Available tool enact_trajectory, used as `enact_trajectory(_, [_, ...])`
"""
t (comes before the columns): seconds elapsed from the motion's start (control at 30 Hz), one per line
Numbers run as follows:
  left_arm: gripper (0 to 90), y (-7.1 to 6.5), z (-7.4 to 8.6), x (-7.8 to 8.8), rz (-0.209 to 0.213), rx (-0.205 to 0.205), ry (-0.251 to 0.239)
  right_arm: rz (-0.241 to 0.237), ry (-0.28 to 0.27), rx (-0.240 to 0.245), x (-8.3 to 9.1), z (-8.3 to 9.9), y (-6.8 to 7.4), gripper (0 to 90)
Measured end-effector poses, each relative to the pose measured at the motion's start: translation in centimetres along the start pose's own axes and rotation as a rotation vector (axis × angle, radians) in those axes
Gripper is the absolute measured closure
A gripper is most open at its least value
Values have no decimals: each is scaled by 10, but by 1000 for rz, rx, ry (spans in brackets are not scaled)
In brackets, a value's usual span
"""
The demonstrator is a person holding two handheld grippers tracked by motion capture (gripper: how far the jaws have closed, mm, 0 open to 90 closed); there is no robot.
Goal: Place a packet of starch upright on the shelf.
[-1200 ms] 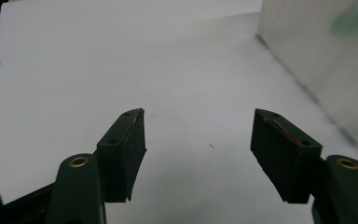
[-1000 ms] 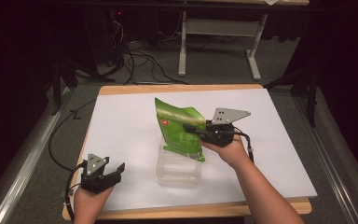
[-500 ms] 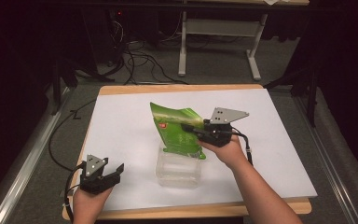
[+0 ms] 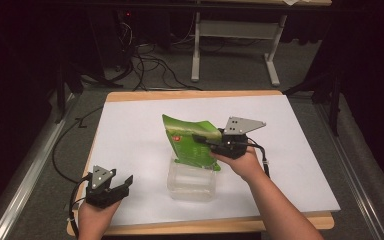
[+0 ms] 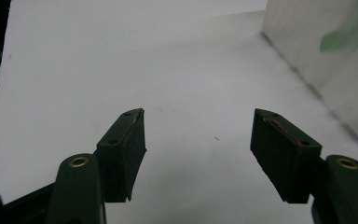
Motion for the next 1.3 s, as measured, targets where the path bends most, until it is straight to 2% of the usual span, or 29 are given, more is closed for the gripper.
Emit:
enact_trajectory(0.37, [361, -2, -3, -2, 11, -8, -3, 37, 15, -16, -1, 5, -2, 577])
enact_trajectory(0.5, [361, -4, -4, -4, 19, -15, -5, 52, 21, -18, 0, 7, -2, 547])
enact_trajectory(0.67, [361, -5, -6, -6, 23, -20, -7, 52, 34, -22, 4, 10, -2, 570])
enact_trajectory(0.7, [360, -6, -7, -6, 24, -20, -8, 46, 34, -17, 6, 10, -1, 689])
enact_trajectory(0.73, [361, -6, -7, -6, 25, -21, -8, 22, 35, -17, 7, 10, 1, 853])
enact_trajectory(0.77, [361, -6, -7, -7, 26, -23, -6, 3, 19, -15, 9, 9, 4, 899])
enact_trajectory(0.93, [361, -7, -8, -8, 30, -27, -8, -15, 23, 24, 8, 9, 13, 900])
enact_trajectory(1.1, [361, -7, -8, -7, 29, -25, -10, -57, -18, 2, 11, 3, 15, 900])
enact_trajectory(1.27, [361, -7, -8, -7, 30, -24, -10, -48, 16, -33, 6, 12, 7, 895])
enact_trajectory(1.3, [361, -7, -8, -7, 30, -24, -9, -48, 14, -45, 5, 13, 6, 867])
Point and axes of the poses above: each handheld gripper's, and its own axes: x roughly backward along the jaws, z roughly out of its underside, y roughly to its left, the point moved 8 cm from there along -x, roughly forward along the jaws, and after that the axes turned 11 degrees about -x, right-handed, at the moved point
